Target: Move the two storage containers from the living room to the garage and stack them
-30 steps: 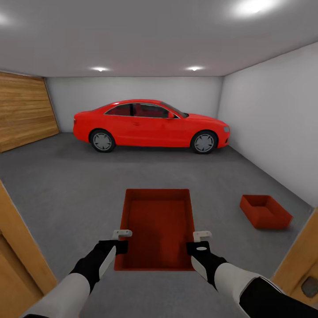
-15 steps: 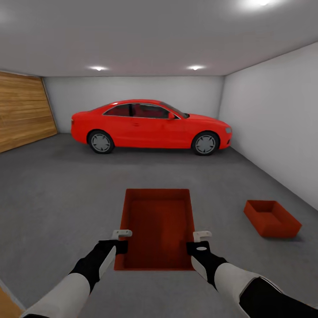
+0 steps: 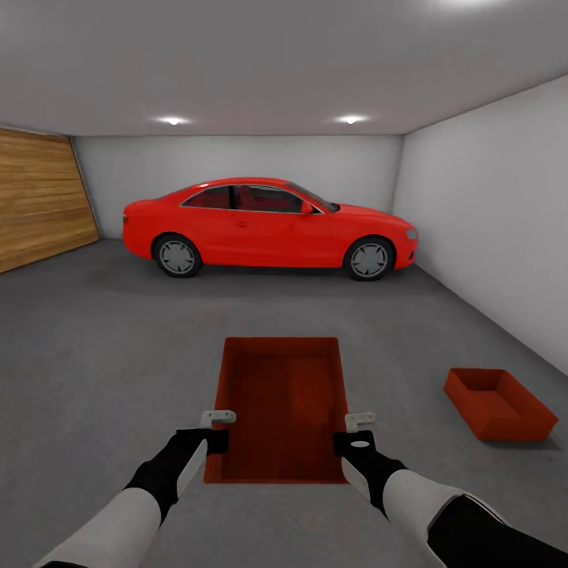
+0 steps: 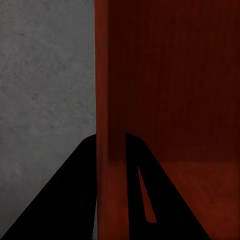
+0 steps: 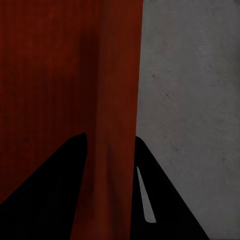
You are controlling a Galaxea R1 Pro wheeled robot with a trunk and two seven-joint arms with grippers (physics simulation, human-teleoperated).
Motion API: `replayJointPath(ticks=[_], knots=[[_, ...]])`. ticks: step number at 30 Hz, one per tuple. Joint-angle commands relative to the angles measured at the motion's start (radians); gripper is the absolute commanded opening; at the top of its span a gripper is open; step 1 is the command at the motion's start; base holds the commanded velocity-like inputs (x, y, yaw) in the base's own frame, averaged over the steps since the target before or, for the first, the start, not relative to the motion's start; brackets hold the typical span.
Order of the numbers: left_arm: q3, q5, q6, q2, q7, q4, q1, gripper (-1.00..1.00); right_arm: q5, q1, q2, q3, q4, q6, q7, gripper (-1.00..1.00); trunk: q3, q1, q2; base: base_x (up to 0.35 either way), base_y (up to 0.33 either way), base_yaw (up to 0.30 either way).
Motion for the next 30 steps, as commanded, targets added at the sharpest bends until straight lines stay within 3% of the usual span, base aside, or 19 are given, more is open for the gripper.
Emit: replayJointPath(ticks=[1,30], knots=[[-0.001,-0.028,-0.04,-0.008,0.014,-0.003,-0.001,-1.0,-0.027,-0.001,0.001,0.012,0.005,-0.002,-0.1,-1.0,-0.002,0.001,-0.001,0.322,0.0,0.0],[0.002,-0.028,-0.04,-0.008,0.014,-0.002,-0.001,-1.0,-0.027,0.0,0.001,0.012,0.004,-0.002,-0.1,-1.0,-0.002,0.001,-0.001,0.322,0.0,0.0]])
